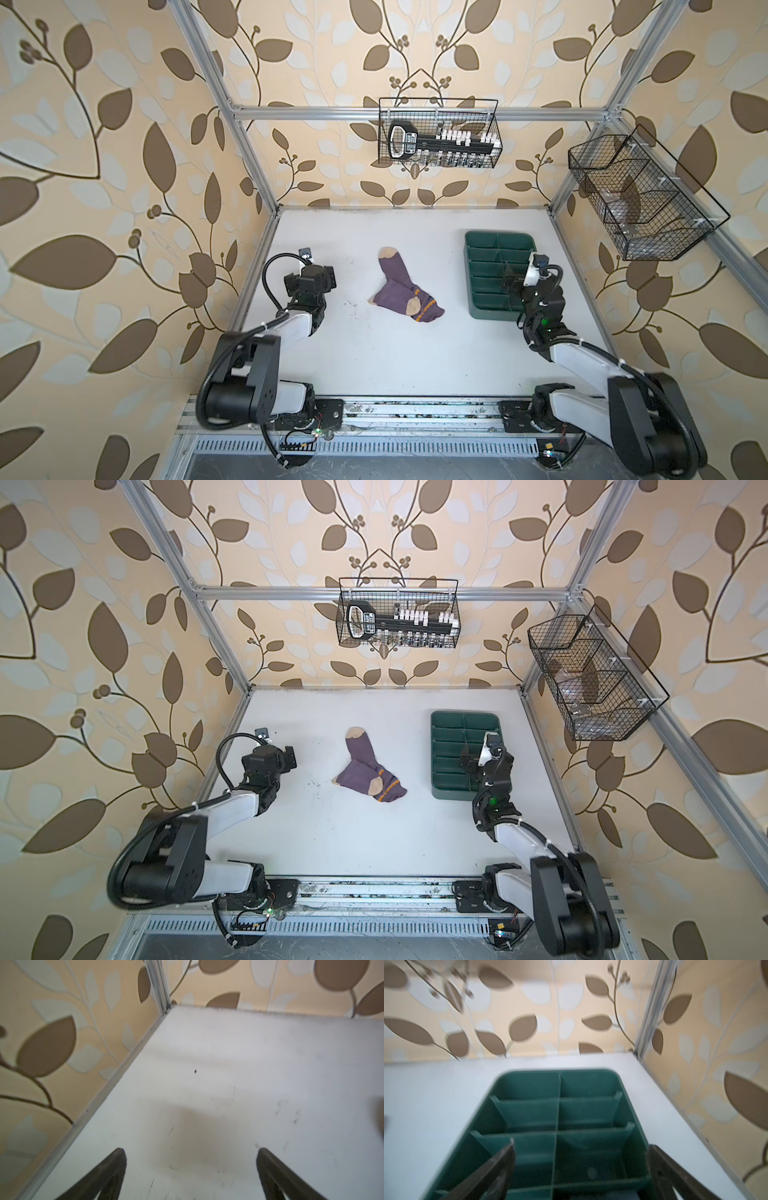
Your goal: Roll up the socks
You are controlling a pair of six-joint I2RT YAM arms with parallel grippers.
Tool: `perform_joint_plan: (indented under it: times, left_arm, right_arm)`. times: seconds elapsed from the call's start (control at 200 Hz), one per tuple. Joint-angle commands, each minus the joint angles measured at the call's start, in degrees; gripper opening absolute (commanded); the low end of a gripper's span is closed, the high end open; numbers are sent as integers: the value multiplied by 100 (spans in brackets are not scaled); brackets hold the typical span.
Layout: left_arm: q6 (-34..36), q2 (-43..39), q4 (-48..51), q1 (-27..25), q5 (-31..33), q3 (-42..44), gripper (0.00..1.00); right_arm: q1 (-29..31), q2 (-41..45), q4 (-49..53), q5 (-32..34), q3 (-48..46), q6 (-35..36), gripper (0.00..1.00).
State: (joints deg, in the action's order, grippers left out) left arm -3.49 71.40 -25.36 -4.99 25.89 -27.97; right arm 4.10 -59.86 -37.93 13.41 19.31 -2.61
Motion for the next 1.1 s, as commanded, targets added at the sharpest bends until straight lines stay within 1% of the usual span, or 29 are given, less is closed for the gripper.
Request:
perform_joint_plan:
  times: [0.0, 0.02, 0.055, 0.08, 0.1, 0.135, 0.17, 0.18, 0.205, 0.275, 0.315, 0.36, 0.4, 0.435, 0.48, 0.595, 0.685, 0.775, 0.87, 0.955, 1.02, 1.095]
  left_arm:
    - [-423, -1083, 623, -19, 681, -394, 99]
    - [-678, -1228, 878, -19, 812, -477, 99]
    - [-1273, -1428, 1434, -19, 1151, -645, 99]
    - [-1874, -1538, 1969, -19, 1582, -828, 99]
    - [-2367, -1613, 2449, -19, 1854, -981, 99]
    - [-2769, -1735, 3164, 4, 1977, -1261, 99]
    - [-2644, -1851, 3660, 24, 1483, -1531, 99]
    - [-2579, -1873, 3738, 25, 1362, -1577, 99]
    - [-2511, -1919, 3897, 25, 813, -1687, 99]
    - [-2490, -1939, 4108, 20, -636, -1803, 99]
    - [-2746, -1876, 4272, 8, -1280, -1857, 99]
    - [-2943, -1752, 4392, -41, -1898, -1902, 98]
    - [-3110, -1618, 4579, -182, -2158, -1958, 97]
    - [-3200, -1468, 4840, -414, -2162, -2034, 97]
    - [-3281, -1259, 5305, -805, -2017, -2213, 98]
    - [-3449, -740, 6226, -1854, -1717, -2520, 96]
    - [-3720, -622, 6482, -2522, -1618, -2456, 92]
    - [-3979, -730, 6407, -2999, -1627, -2216, 89]
    - [-4139, -864, 5934, -3361, -1631, -1844, 87]
    - [-4217, -745, 5745, -3496, -1660, -1761, 86]
    - [-4226, -563, 5702, -3560, -1622, -1788, 86]
    - [-4215, -369, 5694, -3570, -1567, -1858, 86]
  right_arm:
    - [-49, 943, 649, -606, 185, -719, 100]
    - [-64, 1075, 747, -471, 208, -1235, 100]
    - [-95, 1332, 1300, -237, 363, -2319, 100]
    - [-135, 1450, 1686, -227, 491, -2883, 100]
    - [-183, 1501, 1762, -521, 575, -2993, 100]
    - [-242, 1504, 1745, -1422, 718, -2687, 100]
    - [-188, 1431, 1854, -2076, 928, -2537, 100]
    - [-161, 1406, 1922, -2158, 996, -2528, 100]
    - [-48, 1300, 2196, -2266, 1199, -2533, 98]
    - [407, 955, 3158, -2165, 1820, -2315, 96]
    - [740, 708, 3789, -1932, 2182, -2156, 95]
    - [1111, 383, 4364, -1662, 2535, -2024, 93]
    - [1400, 93, 4737, -1619, 2764, -1905, 92]
    - [1623, -147, 5019, -1548, 2910, -1909, 91]
    - [1879, -429, 5251, -1497, 3009, -1950, 90]
    - [2427, -978, 5360, -1433, 2937, -2089, 88]
    - [2679, -1389, 5267, -1341, 2851, -2162, 85]
    - [2696, -1876, 5129, -1529, 2888, -2294, 78]
    - [2694, -2360, 4966, -1637, 2970, -2430, 69]
    - [2701, -2726, 4838, -1706, 3055, -2589, 62]
    - [2729, -2936, 4738, -1752, 3124, -2724, 59]
    - [2803, -3143, 4673, -1739, 3221, -2872, 58]
